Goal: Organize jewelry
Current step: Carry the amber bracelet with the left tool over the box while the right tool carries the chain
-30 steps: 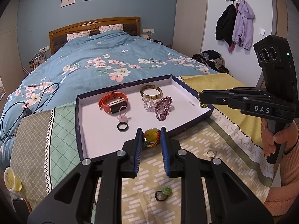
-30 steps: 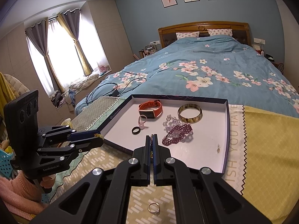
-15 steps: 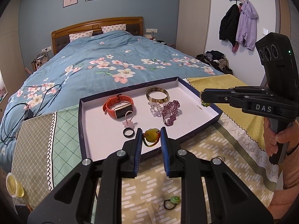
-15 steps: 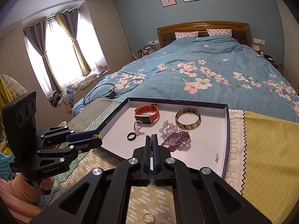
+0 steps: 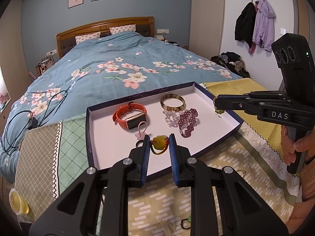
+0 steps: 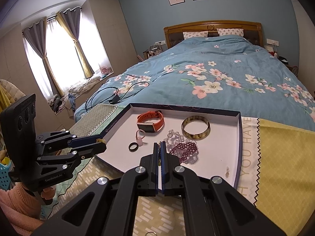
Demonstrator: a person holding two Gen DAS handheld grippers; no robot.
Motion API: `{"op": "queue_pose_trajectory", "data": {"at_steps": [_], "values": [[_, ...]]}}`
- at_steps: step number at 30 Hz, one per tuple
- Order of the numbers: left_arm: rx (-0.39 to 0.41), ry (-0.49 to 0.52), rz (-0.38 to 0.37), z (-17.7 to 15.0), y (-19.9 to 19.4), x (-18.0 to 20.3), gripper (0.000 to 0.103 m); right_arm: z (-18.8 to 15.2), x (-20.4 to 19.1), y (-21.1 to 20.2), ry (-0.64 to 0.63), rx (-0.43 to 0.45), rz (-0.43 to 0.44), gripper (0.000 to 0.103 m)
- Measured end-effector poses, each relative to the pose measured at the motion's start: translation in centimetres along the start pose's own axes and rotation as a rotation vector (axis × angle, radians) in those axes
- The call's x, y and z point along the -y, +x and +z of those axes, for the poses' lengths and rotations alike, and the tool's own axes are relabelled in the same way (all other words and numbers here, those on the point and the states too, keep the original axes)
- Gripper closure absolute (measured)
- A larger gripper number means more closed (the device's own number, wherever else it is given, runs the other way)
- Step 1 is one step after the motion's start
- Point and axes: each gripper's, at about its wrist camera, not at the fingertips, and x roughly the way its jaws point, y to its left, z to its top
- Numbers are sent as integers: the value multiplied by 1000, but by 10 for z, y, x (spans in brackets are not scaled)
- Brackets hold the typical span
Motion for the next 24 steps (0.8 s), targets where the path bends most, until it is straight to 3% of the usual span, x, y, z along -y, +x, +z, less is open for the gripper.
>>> {"op": "queue_pose_trajectory", "data": {"at_steps": [24], "values": [[-52,-18,42,2,33,-14,83,4,11,25,37,-47,2,102]]}}
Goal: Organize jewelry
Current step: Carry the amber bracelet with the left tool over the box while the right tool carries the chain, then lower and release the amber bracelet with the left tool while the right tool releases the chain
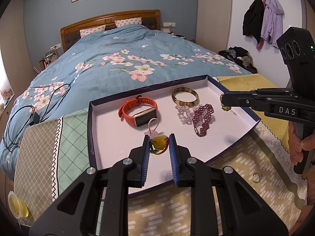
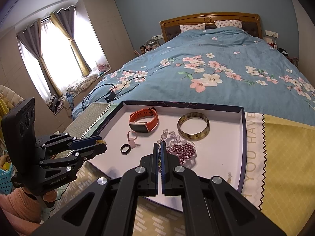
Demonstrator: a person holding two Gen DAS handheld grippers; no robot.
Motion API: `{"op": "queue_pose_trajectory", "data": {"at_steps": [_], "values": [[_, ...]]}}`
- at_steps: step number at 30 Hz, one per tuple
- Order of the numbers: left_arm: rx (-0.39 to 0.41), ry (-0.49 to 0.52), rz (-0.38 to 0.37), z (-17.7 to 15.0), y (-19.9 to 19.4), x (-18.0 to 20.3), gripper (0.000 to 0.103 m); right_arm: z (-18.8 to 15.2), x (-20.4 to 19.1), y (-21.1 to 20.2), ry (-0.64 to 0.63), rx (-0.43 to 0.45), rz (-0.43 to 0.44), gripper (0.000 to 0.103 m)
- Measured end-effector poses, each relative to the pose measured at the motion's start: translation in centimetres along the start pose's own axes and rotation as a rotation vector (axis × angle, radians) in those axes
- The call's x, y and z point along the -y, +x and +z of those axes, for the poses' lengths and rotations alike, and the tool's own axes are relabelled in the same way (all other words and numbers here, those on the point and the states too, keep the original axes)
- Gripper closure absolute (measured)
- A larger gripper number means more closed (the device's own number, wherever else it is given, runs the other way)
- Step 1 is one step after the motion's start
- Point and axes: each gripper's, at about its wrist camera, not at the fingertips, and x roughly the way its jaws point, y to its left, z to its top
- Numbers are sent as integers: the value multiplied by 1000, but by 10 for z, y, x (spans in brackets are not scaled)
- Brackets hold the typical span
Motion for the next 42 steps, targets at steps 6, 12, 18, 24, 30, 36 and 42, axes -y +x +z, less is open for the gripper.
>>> {"op": "queue_pose_trajectory", "data": {"at_steps": [6,12,18,24,30,36,42], "values": [[-11,-4,9,0,7,-3,83,2,3,3,5,-7,-6,102],[-25,-11,17,0,14,-5,83,4,5,10,9,-23,-13,102],[-43,-21,21,-1,23,-8,83,4,6,18,17,-46,-11,102],[-50,-25,23,-2,26,-8,83,4,6,23,19,-59,-13,102],[-57,-25,24,-2,29,-8,83,4,8,27,18,-71,-19,102],[-62,-25,26,-2,32,-7,83,4,7,34,14,-88,-28,102],[-68,-29,27,-3,34,-7,83,4,7,38,14,-96,-35,102]]}}
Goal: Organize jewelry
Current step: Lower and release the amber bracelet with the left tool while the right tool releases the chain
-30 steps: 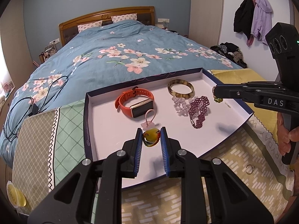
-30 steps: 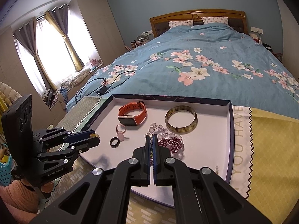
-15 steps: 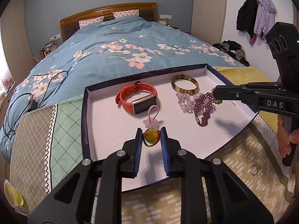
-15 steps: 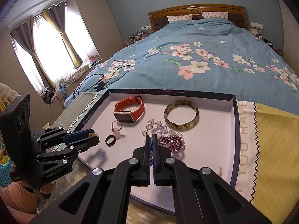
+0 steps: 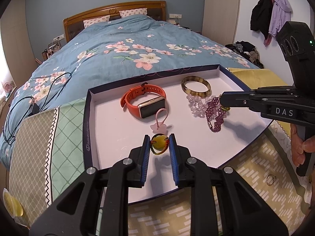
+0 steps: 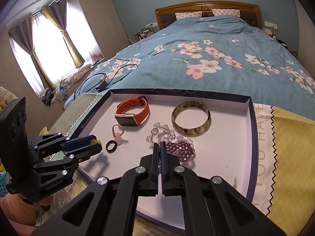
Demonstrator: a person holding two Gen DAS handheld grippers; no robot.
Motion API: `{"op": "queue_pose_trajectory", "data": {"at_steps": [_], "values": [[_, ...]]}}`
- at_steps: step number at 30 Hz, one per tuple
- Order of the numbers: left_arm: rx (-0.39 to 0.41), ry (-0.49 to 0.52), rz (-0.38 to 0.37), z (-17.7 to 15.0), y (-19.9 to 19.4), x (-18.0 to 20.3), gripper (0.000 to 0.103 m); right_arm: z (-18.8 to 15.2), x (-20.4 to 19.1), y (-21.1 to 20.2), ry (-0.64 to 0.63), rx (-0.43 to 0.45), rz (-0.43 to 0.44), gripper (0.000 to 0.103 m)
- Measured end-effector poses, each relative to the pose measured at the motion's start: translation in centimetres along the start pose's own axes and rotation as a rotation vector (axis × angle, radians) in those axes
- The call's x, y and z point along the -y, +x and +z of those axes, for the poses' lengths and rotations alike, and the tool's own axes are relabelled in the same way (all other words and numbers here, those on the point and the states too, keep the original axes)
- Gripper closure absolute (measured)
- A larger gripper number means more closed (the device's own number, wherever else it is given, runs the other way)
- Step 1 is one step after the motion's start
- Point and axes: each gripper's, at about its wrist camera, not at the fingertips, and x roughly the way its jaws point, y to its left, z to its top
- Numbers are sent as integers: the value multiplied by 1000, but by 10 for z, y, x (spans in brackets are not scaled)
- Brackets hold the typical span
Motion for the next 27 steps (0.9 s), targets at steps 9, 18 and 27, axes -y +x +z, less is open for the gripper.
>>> {"op": "queue_pose_trajectory", "data": {"at_steps": [9,18,27], "values": [[-12,1,2,-1,5,1,83,0,1,7,1,-13,-8,102],[-21,-5,0,-2,10,0,82,1,2,11,5,-16,-16,101],[-5,-9,2,-3,6,0,80,0,4,7,11,0,-31,97]]}}
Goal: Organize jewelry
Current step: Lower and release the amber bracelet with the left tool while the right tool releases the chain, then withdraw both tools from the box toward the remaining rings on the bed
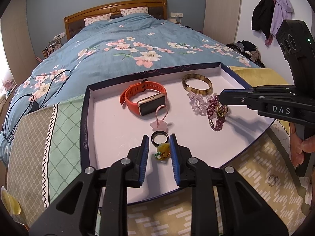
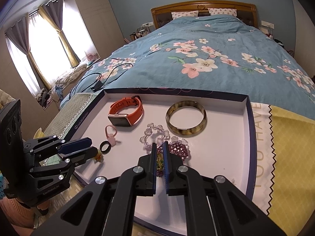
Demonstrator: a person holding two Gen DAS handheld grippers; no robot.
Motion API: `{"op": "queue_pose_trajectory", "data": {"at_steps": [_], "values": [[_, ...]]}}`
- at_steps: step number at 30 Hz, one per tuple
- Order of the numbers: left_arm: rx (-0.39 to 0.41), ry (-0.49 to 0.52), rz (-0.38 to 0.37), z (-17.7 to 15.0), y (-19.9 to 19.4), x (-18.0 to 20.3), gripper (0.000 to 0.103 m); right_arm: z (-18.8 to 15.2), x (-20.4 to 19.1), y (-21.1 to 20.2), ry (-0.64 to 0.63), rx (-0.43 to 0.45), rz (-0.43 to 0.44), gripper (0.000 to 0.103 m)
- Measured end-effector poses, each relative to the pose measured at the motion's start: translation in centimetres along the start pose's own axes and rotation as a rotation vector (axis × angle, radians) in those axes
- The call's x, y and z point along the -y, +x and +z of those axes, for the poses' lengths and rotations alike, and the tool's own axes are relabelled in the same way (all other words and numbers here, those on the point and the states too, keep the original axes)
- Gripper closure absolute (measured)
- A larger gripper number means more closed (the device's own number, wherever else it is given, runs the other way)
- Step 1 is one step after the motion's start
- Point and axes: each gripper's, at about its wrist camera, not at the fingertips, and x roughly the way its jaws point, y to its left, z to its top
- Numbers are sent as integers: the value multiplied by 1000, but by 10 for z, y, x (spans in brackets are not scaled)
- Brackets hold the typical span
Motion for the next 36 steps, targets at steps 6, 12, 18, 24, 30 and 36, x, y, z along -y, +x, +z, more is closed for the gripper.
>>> {"op": "queue_pose_trajectory", "data": {"at_steps": [6,12,18,24,30,36], "values": [[22,-3,5,0,-8,0,64,-2,2,-11,15,28,-15,73],[62,9,21,1,-26,4,48,-5,-1,-29,10,64,-16,69],[114,29,35,-2,-53,9,30,-15,-5,-53,2,103,-20,57],[146,26,49,-14,-80,12,18,-32,-9,-75,-21,124,-38,48],[153,43,31,-38,-104,12,18,-62,-13,-85,-41,84,-41,45],[103,76,-23,-67,-112,19,23,-95,-17,-82,-56,8,-43,45]]}}
